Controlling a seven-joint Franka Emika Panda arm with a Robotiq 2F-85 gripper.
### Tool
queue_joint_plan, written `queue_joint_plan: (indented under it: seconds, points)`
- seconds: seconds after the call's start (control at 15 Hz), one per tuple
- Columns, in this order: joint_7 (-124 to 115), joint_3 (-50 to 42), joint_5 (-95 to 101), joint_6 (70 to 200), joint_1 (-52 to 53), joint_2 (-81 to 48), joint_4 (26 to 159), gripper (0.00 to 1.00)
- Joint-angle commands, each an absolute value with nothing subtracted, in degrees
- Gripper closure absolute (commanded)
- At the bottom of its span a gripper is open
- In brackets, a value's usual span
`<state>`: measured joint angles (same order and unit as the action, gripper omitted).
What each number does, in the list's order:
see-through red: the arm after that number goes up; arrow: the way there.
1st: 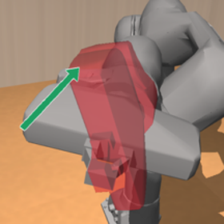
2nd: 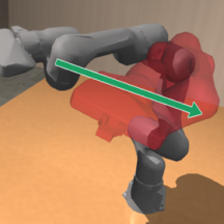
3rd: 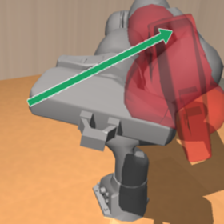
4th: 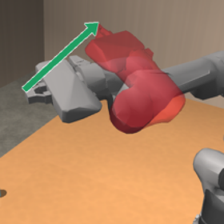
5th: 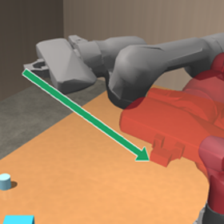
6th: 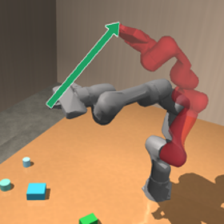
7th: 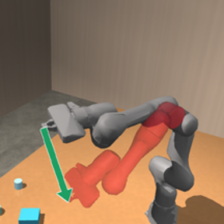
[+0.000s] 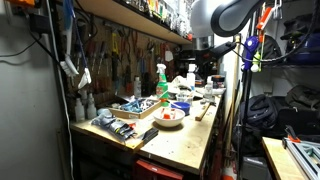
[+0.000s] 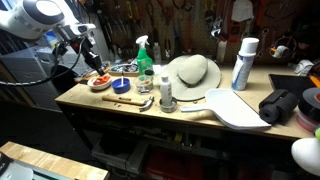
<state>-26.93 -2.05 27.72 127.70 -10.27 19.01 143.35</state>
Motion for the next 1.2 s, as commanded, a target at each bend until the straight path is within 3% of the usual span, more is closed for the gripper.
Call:
queue_joint_plan:
  seconds: [0.0, 0.53, 1.13]
  points:
    - [-25.0, -4.5, 24.1, 131.6, -12.0, 28.1, 148.5, 0.96]
    - [-22.7, -5.5, 17.4, 135.4, -15.7, 36.4, 152.5, 0.96]
    - [-23.8, 1.1, 19.1, 141.5, -16.1, 26.5, 154.5, 0.96]
